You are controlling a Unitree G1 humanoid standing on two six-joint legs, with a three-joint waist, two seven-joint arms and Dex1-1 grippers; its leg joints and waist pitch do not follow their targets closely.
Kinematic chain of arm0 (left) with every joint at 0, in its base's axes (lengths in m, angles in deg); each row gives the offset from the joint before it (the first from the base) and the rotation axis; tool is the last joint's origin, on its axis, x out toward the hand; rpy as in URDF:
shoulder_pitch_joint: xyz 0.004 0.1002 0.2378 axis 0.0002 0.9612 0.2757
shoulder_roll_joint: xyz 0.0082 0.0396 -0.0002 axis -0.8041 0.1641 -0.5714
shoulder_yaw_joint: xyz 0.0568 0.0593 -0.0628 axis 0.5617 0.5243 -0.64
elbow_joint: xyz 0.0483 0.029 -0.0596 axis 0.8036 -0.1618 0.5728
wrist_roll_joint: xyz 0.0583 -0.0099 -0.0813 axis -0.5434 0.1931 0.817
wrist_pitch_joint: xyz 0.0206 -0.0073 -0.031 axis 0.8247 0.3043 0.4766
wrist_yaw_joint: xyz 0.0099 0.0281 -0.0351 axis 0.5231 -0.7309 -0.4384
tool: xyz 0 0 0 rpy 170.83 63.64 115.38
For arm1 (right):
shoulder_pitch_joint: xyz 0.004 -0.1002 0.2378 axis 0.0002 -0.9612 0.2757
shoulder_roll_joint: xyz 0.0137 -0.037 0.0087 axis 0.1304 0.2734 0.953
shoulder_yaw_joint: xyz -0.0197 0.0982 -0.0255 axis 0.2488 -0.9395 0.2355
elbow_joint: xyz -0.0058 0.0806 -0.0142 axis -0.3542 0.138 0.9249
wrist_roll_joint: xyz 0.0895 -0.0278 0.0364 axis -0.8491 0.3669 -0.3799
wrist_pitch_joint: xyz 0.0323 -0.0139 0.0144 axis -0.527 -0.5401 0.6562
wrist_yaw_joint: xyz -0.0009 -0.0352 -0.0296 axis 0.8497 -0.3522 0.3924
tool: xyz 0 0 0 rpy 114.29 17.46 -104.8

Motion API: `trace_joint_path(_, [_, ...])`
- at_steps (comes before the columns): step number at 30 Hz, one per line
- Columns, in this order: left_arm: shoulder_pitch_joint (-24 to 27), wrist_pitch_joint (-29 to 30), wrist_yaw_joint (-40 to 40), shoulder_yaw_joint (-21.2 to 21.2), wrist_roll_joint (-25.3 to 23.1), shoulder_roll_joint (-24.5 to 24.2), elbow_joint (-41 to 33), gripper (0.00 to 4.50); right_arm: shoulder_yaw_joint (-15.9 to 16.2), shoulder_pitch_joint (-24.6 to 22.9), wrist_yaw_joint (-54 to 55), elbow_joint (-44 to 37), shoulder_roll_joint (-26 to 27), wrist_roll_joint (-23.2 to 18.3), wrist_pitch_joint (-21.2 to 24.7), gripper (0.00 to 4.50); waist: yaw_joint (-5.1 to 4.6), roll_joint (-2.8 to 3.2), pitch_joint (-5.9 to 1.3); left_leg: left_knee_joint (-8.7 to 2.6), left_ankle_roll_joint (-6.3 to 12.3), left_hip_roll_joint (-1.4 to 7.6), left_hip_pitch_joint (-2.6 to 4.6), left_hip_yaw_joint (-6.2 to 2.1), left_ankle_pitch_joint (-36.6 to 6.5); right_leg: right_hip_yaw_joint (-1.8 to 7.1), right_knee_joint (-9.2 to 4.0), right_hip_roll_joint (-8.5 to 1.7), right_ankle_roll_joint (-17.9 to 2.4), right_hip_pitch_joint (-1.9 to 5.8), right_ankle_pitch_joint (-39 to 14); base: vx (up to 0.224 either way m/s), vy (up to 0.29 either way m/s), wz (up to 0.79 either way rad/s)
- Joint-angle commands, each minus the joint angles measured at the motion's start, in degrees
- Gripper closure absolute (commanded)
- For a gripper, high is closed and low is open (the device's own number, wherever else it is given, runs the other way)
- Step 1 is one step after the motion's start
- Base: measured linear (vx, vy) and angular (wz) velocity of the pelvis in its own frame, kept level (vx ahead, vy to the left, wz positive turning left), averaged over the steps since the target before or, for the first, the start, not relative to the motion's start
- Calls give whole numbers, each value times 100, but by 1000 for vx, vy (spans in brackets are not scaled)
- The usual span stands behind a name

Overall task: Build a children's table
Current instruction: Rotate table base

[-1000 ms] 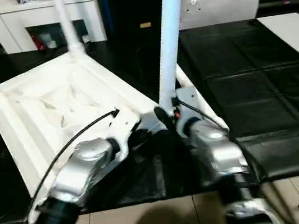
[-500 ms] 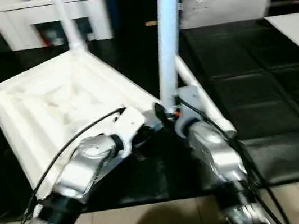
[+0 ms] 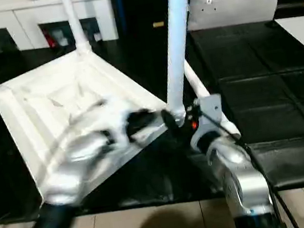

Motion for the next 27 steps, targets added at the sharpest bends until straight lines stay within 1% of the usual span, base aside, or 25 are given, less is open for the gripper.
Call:
trace_joint_path(1, [97, 205, -60, -316, 7, -278, -547, 377, 402, -54, -133, -96, -154, 197, 410, 0, -2, -24, -348, -403, 192, 85, -38, 3, -1128, 229, -526, -358, -325, 311, -2606, 0, 0, 0])
trace_joint_path(2, [181, 348, -136, -493, 127, -445, -791, 388, 591, -67, -222, -91, -245, 257, 473, 0, -5, -12, -354, -411, 171, 96, -36, -7, -1123, 231, -510, -362, -367, 322, -2594, 0, 0, 0])
trace_joint_path(3, [265, 503, -185, -646, 144, -647, -1016, 397, 743, -76, -312, -81, -304, 272, 544, 0, -14, -20, -331, -420, 167, 120, -28, -6, -1179, 242, -514, -367, -430, 296, -2579, 0, 0, 0])
trace_joint_path(4, [273, 514, -188, -654, 139, -667, -1032, 397, 751, -77, -317, -81, -306, 270, 550, 0, -18, -12, -324, -422, 166, 119, -35, -7, -1206, 244, -507, -366, -453, 292, -2568, 0, 0, 0])
trace_joint_path(5, [342, 608, -214, -725, 96, -836, -1177, 401, 824, -82, -362, -84, -326, 252, 604, 0, -21, -27, -308, -429, 179, 112, -36, -1, -1243, 244, -527, -360, -445, 283, -2605, 0, 0, 0])
trace_joint_path(6, [448, 812, -249, -819, -23, -1109, -1330, 401, 885, -53, -381, -36, -328, 273, 620, 0, -16, -26, -313, -437, 152, 132, -19, -20, -1286, 254, -494, -375, -478, 283, -2539, 0, 0, 0])
trace_joint_path(7, [549, 997, -234, -879, -171, -1391, -1451, 413, 913, -8, -371, 6, -318, 273, 692, 0, -41, -52, -278, -459, 154, 119, -50, -19, -1375, 245, -505, -353, -439, 282, -2646, 0, 0, 0])
trace_joint_path(8, [649, 1189, -208, -932, -316, -1684, -1548, 435, 950, 52, -359, 61, -319, 295, 755, 0, -53, -48, -273, -452, 129, 106, -28, -21, -1437, 252, -512, -359, -380, 270, -2783, 0, 0, 0])
trace_joint_path(9, [688, 1264, -194, -949, -385, -1805, -1569, 435, 971, 83, -357, 92, -322, 314, 772, 0, -51, -63, -271, -455, 117, 105, -29, -28, -1432, 253, -507, -365, -354, 272, -2832, 0, 0, 0])
trace_joint_path(10, [784, 1397, -142, -981, -606, -2121, -1561, 440, 1017, 193, -318, 210, -313, 361, 855, 0, -60, -52, -259, -464, 100, 100, -33, -37, -1441, 255, -512, -368, -322, 265, -2938, 0, 0, 0])
trace_joint_path(11, [817, 1446, -125, -995, -675, -2218, -1560, 440, 1033, 232, -304, 255, -308, 373, 882, 0, -68, -46, -241, -462, 73, 95, 0, -39, -1524, 253, -539, -366, -290, 233, -3073, 0, 0, 0])
trace_joint_path(12, [817, 1446, -125, -995, -675, -2218, -1560, 445, 1033, 232, -304, 255, -308, 373, 882, 0, -73, -41, -244, -462, 58, 97, 5, -42, -1536, 254, -541, -368, -293, 236, -3068, 0, 0, 0])
trace_joint_path(13, [844, 1506, -115, -1000, -727, -2292, -1565, 445, 1054, 267, -301, 297, -304, 384, 882, 0, -72, -49, -248, -461, 52, 104, 9, -43, -1521, 258, -541, -378, -314, 237, -3007, 0, 0, 0])
trace_joint_path(14, [886, 1603, -67, -991, -826, -2392, -1568, 445, 1088, 321, -303, 382, -285, 406, 856, 0, -63, -38, -248, -468, 43, 123, 21, -45, -1485, 271, -523, -376, -394, 228, -2790, 0, 0, 0])
trace_joint_path(15, [916, 1669, -20, -974, -914, -2464, -1567, 445, 1111, 360, -304, 454, -269, 426, 826, 0, -66, -40, -246, -474, 32, 133, 17, -49, -1480, 277, -485, -370, -505, 229, -2529, 0, 0, 0])
trace_joint_path(17, [987, 1834, 111, -854, -1109, -2649, -1579, 445, 1155, 421, -295, 569, -243, 460, 789, 0, -61, -29, -245, -484, 13, 140, 12, -49, -1477, 291, -445, -367, -631, 243, -2230, 0, 0, 0])
trace_joint_path(18, [1029, 1884, 140, -739, -1210, -2758, -1569, 445, 1171, 451, -286, 616, -231, 475, 779, 0, -56, -31, -242, -484, 11, 135, 4, -49, -1467, 293, -442, -371, -654, 251, -2183, 0, 0, 0])
trace_joint_path(21, [1107, 2066, 174, -572, -1301, -2813, -1585, 445, 1223, 519, -308, 713, -198, 498, 728, 0, -41, -39, -232, -488, -7, 134, 11, -42, -1473, 301, -432, -376, -703, 260, -2145, 0, 0, 0])
trace_joint_path(22, [1150, 2185, 137, -522, -1296, -2811, -1636, 445, 1264, 536, -327, 739, -196, 518, 697, 0, -42, -27, -231, -490, -22, 137, 6, -45, -1473, 301, -434, -386, -720, 266, -2149, 0, 0, 0])
trace_joint_path(23, [1228, 2249, -15, -387, -1340, -2895, -1668, 445, 1288, 587, -337, 835, -172, 525, 676, 0, -41, -32, -225, -492, -25, 137, -2, -46, -1472, 301, -436, -388, -721, 268, -2162, 0, 0, 0])
trace_joint_path(24, [1262, 2299, -98, -359, -1292, -2901, -1693, 445, 1293, 612, -334, 886, -158, 530, 662, 0, -46, -19, -225, -494, -24, 134, 8, -46, -1556, 305, -457, -397, -722, 256, -2288, 0, 0, 0])
trace_joint_path(26, [1329, 2332, -328, -273, -1165, -2936, -1779, 445, 1293, 684, -324, 1028, -124, 548, 607, 0, -41, -14, -228, -492, -31, 135, 9, -50, -1566, 307, -459, -397, -718, 261, -2299, 0, 0, 0])
trace_joint_path(27, [1368, 2329, -487, -205, -1073, -2959, -1840, 445, 1291, 740, -320, 1141, -100, 559, 563, 0, -49, -3, -222, -502, -51, 142, 7, -59, -1611, 301, -459, -399, -747, 261, -2298, 0, 0, 0])
